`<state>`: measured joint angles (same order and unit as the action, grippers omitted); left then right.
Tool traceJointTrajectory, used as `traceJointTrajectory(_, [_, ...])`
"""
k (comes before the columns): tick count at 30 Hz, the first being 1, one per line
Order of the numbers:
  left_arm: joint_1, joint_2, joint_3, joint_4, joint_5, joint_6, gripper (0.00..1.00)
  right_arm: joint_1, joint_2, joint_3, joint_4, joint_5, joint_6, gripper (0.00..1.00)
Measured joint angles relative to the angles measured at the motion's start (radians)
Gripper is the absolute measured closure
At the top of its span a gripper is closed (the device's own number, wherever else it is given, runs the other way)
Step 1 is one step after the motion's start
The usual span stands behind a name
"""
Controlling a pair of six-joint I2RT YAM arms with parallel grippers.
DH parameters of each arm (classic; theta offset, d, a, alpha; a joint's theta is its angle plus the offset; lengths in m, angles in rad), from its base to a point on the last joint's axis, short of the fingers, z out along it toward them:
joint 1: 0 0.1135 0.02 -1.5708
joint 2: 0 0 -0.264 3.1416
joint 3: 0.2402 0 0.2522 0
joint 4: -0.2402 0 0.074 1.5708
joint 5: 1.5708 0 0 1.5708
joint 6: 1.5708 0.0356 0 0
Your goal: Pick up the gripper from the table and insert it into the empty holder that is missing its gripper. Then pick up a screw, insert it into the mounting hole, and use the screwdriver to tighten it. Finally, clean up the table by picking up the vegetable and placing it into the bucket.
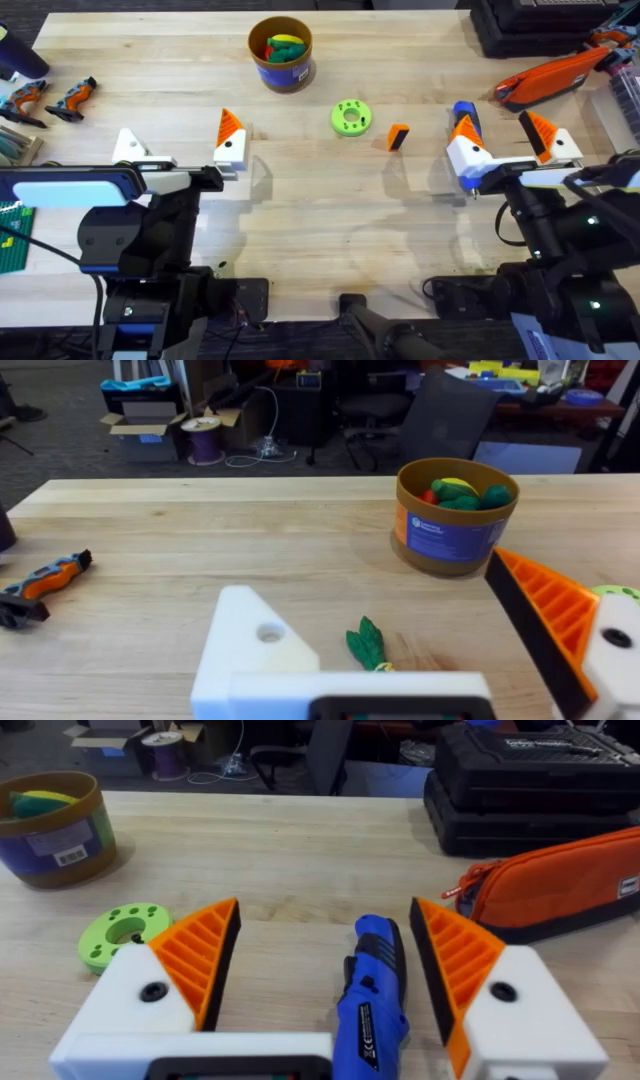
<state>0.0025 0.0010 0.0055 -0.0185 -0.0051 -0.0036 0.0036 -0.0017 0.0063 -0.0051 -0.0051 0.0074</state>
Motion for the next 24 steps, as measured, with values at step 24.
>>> traceJointTrajectory(24, [0.0, 0.087, 0.37, -0.156, -0.028, -0.031, 0.01, 0.0, 0.09, 0.372, -0.003, -0.003, 0.0, 0.023])
